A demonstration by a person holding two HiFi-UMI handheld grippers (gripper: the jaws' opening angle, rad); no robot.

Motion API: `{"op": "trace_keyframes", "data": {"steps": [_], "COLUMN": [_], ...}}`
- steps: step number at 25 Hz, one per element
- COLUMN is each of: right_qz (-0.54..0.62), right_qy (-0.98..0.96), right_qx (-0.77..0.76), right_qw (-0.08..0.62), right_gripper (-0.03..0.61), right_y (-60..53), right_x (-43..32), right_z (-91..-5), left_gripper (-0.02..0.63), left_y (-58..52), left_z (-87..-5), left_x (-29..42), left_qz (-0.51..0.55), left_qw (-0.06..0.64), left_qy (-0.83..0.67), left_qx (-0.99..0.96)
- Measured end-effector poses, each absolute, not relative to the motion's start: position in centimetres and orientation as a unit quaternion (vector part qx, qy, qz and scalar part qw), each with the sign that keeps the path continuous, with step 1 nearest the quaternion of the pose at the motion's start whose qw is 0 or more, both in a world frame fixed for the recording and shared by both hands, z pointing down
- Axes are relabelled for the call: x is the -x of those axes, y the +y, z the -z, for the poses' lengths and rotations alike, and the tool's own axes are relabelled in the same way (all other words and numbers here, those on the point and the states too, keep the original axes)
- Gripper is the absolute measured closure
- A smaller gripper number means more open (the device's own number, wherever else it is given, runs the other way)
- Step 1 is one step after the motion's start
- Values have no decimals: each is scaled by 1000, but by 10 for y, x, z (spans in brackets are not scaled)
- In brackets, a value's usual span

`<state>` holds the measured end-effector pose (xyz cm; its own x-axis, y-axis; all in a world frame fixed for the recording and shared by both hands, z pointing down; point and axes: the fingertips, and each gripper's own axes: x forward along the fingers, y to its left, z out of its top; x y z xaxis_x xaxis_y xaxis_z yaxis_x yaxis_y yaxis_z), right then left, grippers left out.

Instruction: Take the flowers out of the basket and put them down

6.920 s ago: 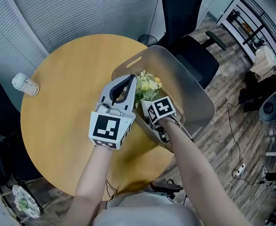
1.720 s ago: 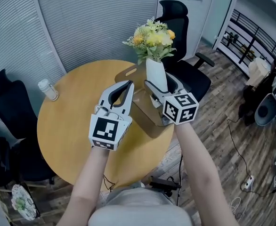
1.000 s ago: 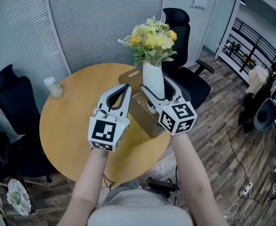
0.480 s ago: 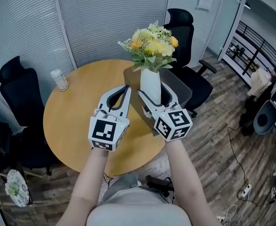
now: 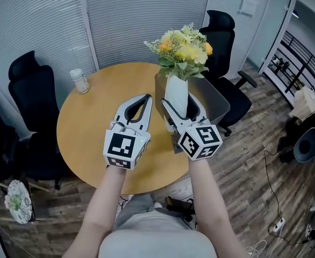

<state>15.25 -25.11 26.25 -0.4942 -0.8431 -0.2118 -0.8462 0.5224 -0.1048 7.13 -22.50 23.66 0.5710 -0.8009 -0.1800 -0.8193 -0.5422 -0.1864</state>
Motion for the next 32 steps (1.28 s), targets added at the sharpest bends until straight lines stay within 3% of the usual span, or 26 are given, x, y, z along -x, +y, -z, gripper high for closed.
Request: {"op": "trace_keyframes", "data": {"steps": [17, 20, 26, 32], "right_qz": [14, 17, 22, 24], "right_qy": [867, 867, 867, 869], "right_qx": [481, 481, 481, 481], "right_qw": [128, 125, 127, 118], "right_gripper": [201, 201, 201, 201], "right_y": [-268, -271, -265, -258], "right_x": [-58, -18, -16, -13], "right_z": [-280, -291, -289, -287], "left_gripper": [606, 546, 458, 431], "left_y": [-246, -250, -248, -250], "left_z": [-244, -249, -242, -232], "left_x": [25, 64, 61, 56], "left_qz": [-46, -57, -62, -80], "left_qw": [85, 76, 50, 9], "left_qy": [447, 440, 420, 399], "left_qx": [889, 893, 904, 913]}}
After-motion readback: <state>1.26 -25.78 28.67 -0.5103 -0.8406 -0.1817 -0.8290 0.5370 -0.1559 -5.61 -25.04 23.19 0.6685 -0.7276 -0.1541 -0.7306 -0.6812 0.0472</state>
